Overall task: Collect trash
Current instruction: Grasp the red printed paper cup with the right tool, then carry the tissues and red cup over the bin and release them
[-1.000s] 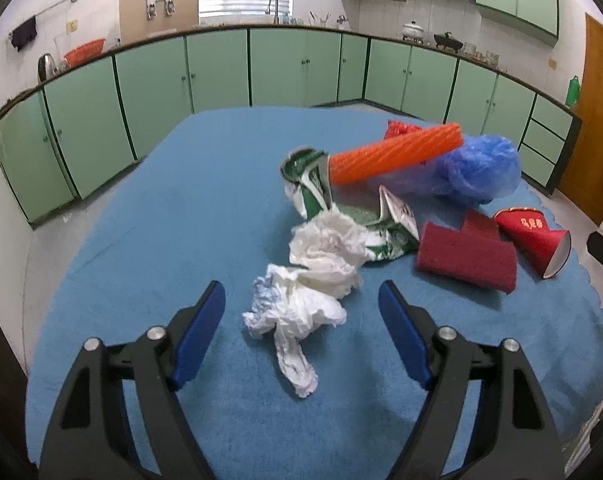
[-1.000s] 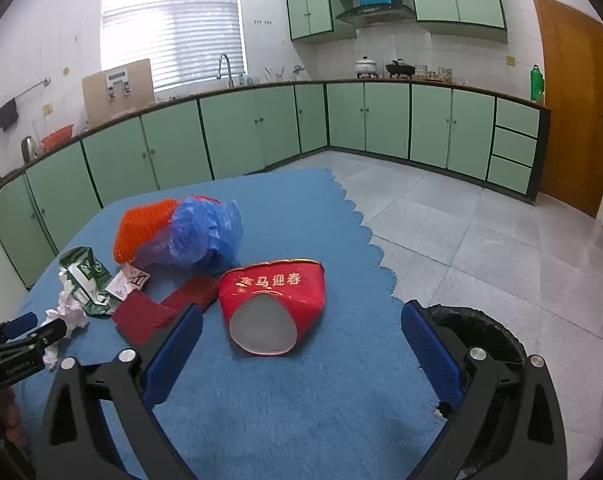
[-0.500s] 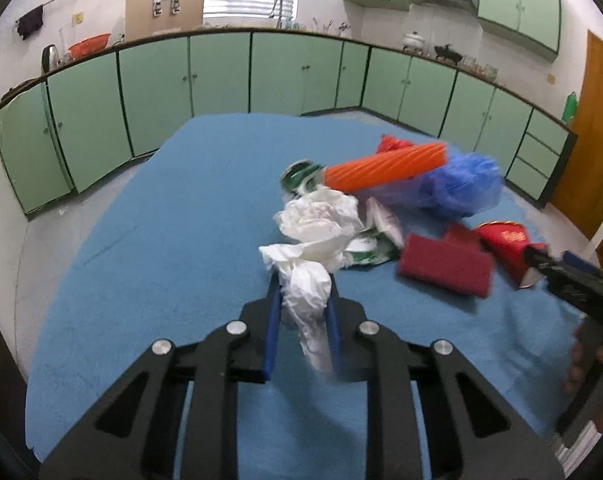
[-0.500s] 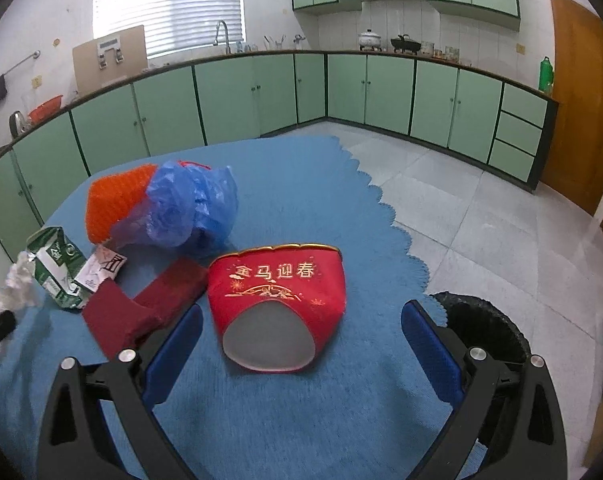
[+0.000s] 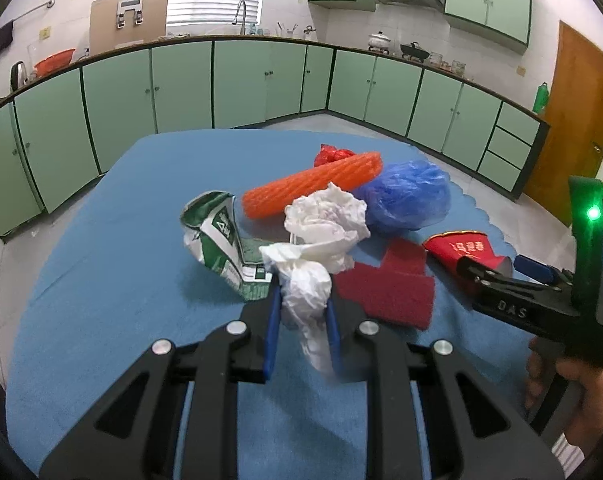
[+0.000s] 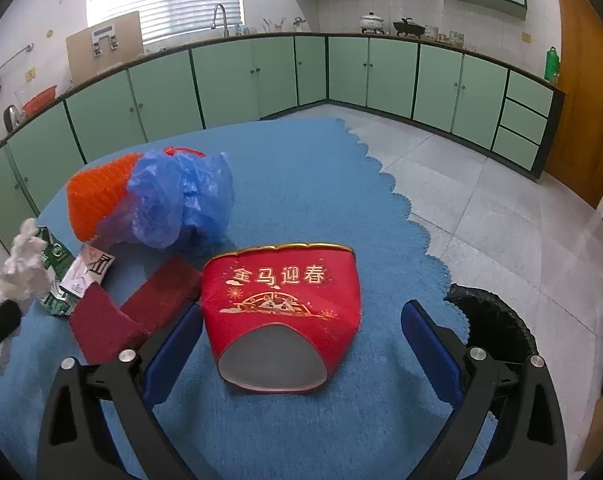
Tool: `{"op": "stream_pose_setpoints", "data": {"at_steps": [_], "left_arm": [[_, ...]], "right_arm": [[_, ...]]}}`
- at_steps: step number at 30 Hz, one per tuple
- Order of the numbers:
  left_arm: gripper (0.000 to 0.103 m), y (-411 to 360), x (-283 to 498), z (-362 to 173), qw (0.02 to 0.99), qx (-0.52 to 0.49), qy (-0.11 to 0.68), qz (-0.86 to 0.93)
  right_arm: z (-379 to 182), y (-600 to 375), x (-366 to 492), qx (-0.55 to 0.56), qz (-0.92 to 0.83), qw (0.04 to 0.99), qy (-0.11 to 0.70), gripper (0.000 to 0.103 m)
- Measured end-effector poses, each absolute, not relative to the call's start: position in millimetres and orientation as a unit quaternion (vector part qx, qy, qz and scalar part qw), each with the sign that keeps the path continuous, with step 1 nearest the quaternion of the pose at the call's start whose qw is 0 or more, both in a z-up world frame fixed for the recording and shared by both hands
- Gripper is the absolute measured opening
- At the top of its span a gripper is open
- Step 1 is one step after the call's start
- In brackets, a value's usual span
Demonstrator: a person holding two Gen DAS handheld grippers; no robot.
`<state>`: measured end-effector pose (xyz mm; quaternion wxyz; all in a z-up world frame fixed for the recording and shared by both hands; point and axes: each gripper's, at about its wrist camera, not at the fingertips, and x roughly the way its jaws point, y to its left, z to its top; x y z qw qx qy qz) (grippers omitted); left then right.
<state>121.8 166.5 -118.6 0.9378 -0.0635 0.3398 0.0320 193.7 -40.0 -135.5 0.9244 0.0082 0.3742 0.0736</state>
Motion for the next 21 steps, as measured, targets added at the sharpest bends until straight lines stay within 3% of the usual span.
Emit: {"op": "stream_pose_setpoints", "data": {"at_steps": [3, 6, 21], "left_arm": [[0.019, 169.2, 132.2, -121.9, 0.936, -0.066, 0.343, 0.04], [0.019, 169.7, 141.3, -123.2, 0.936, -0.067, 0.343, 0.046], [0.019, 161.1, 139.7, -110.1, 0.94, -0.062, 0.333, 0.033]], "right_arm": [[-138.6, -38.8, 199.0, 0.006, 0.08, 0.919, 0.386, 0.095], [-141.2, -36.5, 201.7, 0.003, 0.092, 0.915, 0.394, 0.084], [-117.7, -55.1, 174.7, 0.028, 0.094, 0.935, 0.34, 0.082]]}}
